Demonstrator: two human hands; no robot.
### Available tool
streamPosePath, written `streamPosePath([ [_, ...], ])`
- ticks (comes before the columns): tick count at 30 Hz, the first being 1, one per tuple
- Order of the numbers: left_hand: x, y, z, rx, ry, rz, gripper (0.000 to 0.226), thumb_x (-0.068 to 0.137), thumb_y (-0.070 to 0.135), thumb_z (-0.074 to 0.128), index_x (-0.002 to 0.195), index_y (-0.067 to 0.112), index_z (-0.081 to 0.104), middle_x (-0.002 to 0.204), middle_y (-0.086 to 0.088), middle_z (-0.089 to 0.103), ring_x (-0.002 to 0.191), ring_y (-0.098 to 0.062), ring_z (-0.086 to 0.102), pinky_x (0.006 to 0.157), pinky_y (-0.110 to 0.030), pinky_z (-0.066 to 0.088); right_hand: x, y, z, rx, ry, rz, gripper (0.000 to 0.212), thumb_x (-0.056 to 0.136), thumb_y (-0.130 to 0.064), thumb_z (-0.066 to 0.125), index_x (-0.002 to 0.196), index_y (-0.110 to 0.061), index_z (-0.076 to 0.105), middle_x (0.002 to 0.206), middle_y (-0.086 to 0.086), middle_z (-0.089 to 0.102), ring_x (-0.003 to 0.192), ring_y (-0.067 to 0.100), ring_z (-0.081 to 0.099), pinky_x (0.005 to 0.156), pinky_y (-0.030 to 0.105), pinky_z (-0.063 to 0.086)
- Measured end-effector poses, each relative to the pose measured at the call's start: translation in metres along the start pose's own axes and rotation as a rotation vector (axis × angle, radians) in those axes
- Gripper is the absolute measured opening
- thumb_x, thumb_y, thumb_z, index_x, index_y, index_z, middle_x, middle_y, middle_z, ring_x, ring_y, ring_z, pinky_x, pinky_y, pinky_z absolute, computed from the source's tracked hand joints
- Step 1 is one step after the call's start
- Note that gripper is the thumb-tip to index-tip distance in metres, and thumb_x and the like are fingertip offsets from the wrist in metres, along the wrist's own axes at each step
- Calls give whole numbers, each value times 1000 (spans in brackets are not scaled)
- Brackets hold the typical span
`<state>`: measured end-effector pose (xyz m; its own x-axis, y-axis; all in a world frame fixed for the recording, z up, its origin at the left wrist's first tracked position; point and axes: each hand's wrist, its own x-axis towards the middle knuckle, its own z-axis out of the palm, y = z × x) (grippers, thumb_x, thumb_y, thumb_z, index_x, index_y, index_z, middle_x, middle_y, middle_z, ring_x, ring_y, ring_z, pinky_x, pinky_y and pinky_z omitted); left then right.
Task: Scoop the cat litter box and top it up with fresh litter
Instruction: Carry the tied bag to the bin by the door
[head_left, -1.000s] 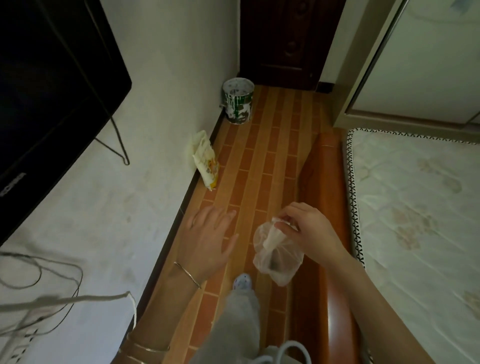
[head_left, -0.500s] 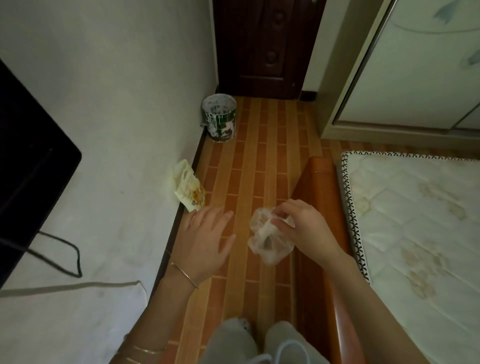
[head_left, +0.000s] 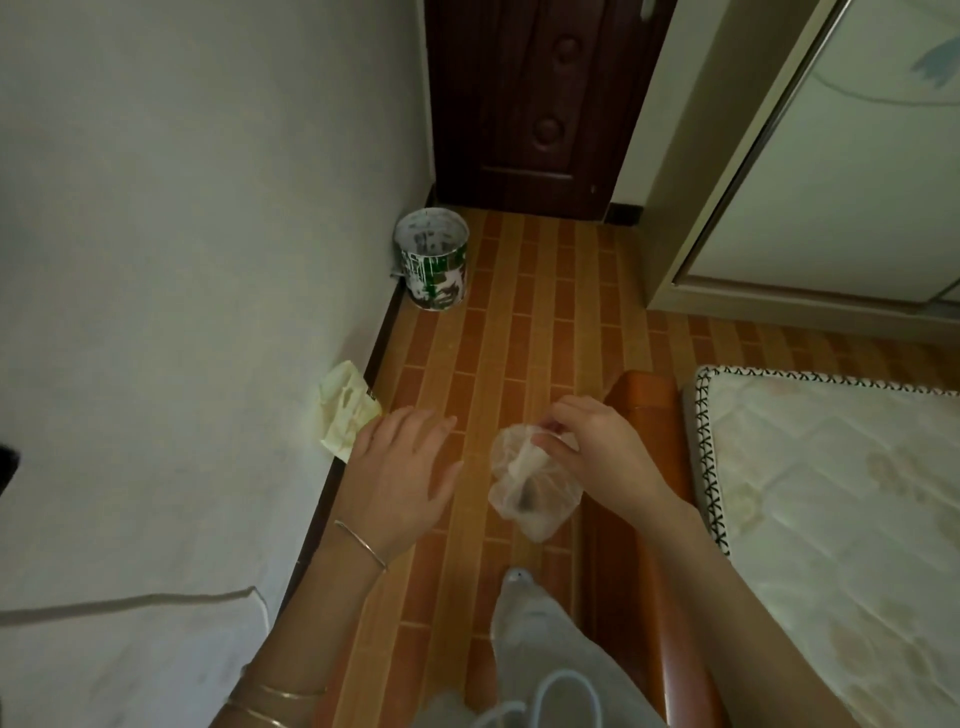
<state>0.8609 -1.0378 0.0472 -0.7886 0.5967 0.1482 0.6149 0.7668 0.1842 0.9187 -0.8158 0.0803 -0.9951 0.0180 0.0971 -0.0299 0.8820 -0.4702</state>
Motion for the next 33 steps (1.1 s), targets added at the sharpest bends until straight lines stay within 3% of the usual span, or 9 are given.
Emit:
streamPosePath([
  [14, 191, -26, 18, 56, 39, -63, 47, 85, 45, 40, 116, 18, 62, 116, -2, 62, 111, -25, 56, 93, -45, 44, 182, 94, -41, -1, -55, -50, 11, 87, -24, 61, 94, -17, 65, 86, -12, 56, 84, 9, 53, 74, 30, 46],
  [21, 266, -67, 31, 62, 16, -64, 46, 86, 44, 39, 117, 19, 61, 116, -2, 62, 110, -25, 56, 95, -45, 44, 270, 119, -31, 3, -74, -47, 11, 89, -27, 59, 96, -20, 65, 87, -15, 54, 84, 5, 52, 74, 24, 43],
  [28, 359, -124, 28, 97, 45, 14, 43, 86, 41, 38, 115, 19, 62, 114, -4, 63, 107, -25, 57, 96, -42, 38, 367, 125, -31, 4, -63, -22, 12, 88, -23, 60, 97, -16, 65, 93, -6, 61, 89, 11, 54, 77, 30, 46],
  [33, 414, -165, 24, 106, 56, 41, 41, 88, 40, 37, 112, 17, 62, 114, -4, 63, 106, -26, 58, 94, -43, 40, 429, 129, -28, 21, -44, -7, 14, 88, -25, 60, 98, -18, 66, 91, -9, 60, 87, 11, 54, 77, 30, 46],
])
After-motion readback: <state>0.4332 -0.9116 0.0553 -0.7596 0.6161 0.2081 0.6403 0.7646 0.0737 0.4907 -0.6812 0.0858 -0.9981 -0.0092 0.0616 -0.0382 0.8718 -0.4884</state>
